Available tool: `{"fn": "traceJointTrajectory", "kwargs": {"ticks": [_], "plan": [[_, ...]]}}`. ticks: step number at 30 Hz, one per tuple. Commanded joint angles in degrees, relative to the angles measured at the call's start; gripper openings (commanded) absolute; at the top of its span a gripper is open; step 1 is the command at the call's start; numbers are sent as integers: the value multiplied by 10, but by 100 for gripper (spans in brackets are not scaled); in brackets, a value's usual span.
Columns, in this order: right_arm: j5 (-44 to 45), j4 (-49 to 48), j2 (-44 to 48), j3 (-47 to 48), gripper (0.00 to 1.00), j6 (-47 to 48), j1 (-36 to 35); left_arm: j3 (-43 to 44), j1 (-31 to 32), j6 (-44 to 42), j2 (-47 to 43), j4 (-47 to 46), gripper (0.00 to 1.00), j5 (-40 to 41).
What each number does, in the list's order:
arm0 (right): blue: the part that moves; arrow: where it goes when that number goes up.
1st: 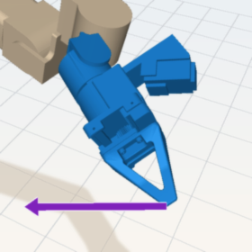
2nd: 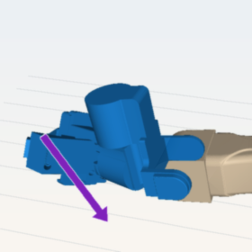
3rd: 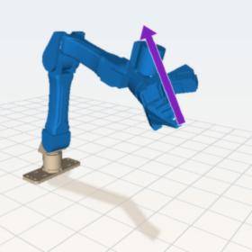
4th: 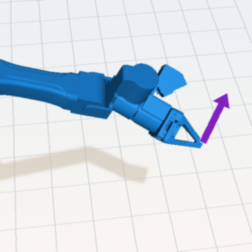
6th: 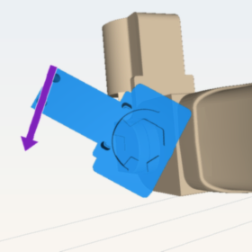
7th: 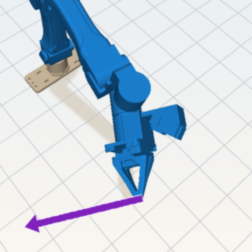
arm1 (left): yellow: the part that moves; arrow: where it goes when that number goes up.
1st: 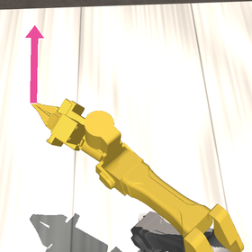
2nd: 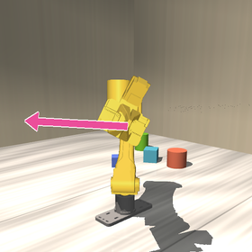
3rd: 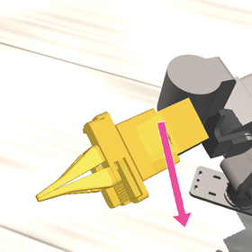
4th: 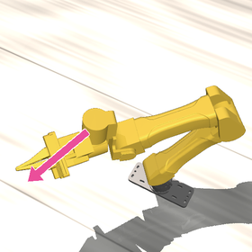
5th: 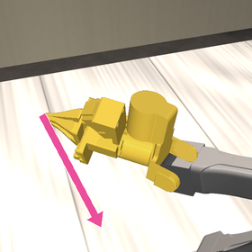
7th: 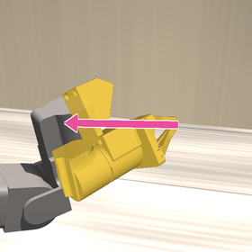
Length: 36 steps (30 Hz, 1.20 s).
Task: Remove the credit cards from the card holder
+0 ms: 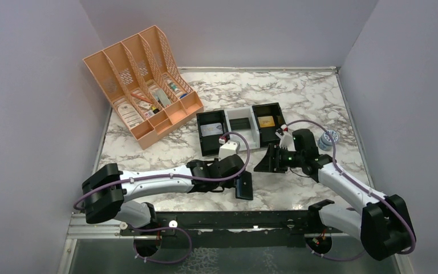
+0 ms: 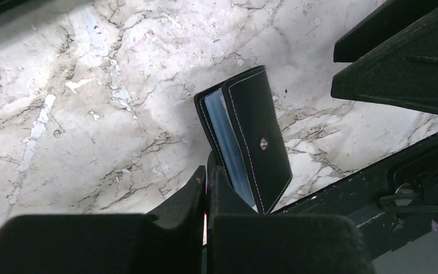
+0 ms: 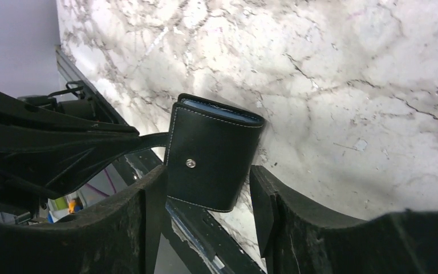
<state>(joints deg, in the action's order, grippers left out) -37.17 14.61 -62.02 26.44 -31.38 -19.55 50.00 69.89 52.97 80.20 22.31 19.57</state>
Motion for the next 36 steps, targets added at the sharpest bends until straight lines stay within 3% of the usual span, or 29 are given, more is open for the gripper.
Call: {"fn": "traceJointTrajectory", "kwargs": {"ticks": [1,10,18,21,28,36], "plan": [[-39,19,6,15,56,16,-1,-1,2,-25,-27,-14,0,23],[-54,-25,-33,2,59,-21,-1,25,3,-64,-39,-96,0,-16],[189,71,52,54,60,-45,-1,41,10,-72,-24,-130,0,-46],[224,83,63,67,62,-37,-1,36,11,-72,-38,-130,0,-32],[69,33,26,60,59,-16,-1,-4,12,-48,-62,-47,0,62],[-45,-37,-18,7,47,-26,-1,-101,11,10,-109,-15,0,88]]}}
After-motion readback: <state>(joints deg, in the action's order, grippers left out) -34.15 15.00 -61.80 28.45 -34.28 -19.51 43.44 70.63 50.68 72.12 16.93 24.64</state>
